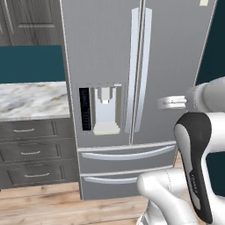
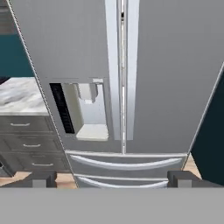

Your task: Retrieve the fish from the fridge and place it on the saucepan with marinade on the stove.

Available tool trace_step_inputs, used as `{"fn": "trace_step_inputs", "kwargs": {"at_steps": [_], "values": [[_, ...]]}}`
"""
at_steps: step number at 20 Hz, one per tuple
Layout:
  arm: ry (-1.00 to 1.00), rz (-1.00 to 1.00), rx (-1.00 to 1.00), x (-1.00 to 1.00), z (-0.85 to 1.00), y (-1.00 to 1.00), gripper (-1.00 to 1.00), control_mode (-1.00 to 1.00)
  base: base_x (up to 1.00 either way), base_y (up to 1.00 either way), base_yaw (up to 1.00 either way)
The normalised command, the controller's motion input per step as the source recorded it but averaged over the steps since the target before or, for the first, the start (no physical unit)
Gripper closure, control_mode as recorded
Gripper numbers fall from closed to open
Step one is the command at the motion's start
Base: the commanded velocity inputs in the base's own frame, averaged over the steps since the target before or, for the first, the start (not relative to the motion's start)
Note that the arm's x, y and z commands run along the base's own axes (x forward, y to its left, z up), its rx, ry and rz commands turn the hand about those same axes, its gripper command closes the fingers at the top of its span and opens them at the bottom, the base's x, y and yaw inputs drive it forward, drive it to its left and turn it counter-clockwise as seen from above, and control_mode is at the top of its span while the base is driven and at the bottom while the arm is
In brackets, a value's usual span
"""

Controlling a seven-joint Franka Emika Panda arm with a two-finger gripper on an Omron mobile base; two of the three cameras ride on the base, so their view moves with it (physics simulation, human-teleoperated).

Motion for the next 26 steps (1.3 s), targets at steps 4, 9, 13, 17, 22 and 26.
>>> {"fn": "trace_step_inputs", "kwargs": {"at_steps": [4, 9, 13, 17, 22, 26], "values": [[-0.24, 0.0, 0.0, 0.2, 0.03, 0.0, -1.0, -1.0, 0.0, 0.0, 0.0], [-0.17, 0.0, 0.0, 0.21, 0.17, 0.0, -1.0, -1.0, 0.0, 0.0, 0.0], [-0.12, 0.0, 0.0, 0.11, 0.21, 0.0, -1.0, -1.0, 0.0, 0.0, 0.0], [-0.04, -0.04, -0.01, 0.09, 0.06, 0.04, -1.0, -1.0, 0.0, 0.0, 0.0], [0.0, -0.08, 0.0, 0.25, 0.0, 0.03, -1.0, -1.0, 0.0, 0.0, 0.0], [0.0, -0.01, 0.0, 0.41, 0.0, 0.0, -1.0, -1.0, 0.0, 0.0, 0.0]]}}
